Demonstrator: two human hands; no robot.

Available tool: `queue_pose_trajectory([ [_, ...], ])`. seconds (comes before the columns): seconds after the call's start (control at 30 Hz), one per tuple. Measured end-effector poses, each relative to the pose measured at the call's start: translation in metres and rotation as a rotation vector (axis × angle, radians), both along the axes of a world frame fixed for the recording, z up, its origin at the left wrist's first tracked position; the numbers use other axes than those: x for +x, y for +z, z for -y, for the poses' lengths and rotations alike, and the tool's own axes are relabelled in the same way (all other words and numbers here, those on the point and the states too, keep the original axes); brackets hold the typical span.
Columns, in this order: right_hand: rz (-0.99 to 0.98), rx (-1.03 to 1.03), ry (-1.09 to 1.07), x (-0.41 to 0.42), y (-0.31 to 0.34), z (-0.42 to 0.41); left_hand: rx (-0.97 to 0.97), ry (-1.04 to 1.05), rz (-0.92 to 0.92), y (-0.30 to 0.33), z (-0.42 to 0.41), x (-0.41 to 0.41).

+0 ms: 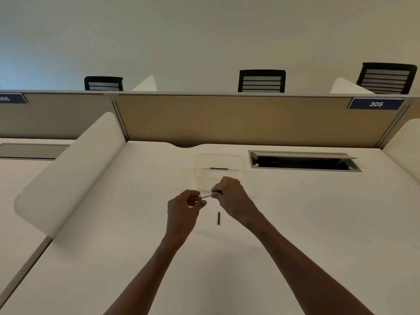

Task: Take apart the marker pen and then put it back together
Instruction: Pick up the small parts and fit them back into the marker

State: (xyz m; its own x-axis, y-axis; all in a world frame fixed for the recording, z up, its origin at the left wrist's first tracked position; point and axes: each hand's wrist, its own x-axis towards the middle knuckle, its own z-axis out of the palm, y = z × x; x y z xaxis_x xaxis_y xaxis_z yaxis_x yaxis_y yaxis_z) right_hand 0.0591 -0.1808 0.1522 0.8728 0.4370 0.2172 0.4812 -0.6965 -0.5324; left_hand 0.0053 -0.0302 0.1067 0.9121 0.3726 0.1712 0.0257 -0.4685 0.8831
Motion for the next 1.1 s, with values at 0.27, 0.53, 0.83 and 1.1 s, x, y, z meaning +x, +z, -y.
queue_pose_trajectory([
  [0.27,0.002,0.014,0.072,0.001,0.005,0.001,0.182,-0.190,0.265,-0.002,0.006,0.008],
  [0.53,-0.096,0.165,0.090,0.004,0.008,0.002,-0.042,-0.172,0.176,-0.007,0.006,0.008],
  [0.83,-0.072,0.230,0.090,0.005,0.002,-0.004,-0.113,-0.145,0.168,-0.005,0.005,0.006],
  [1.1,-0.139,0.324,0.057,0.009,-0.008,-0.005,-0.152,-0.140,0.132,-0.011,0.001,0.006],
])
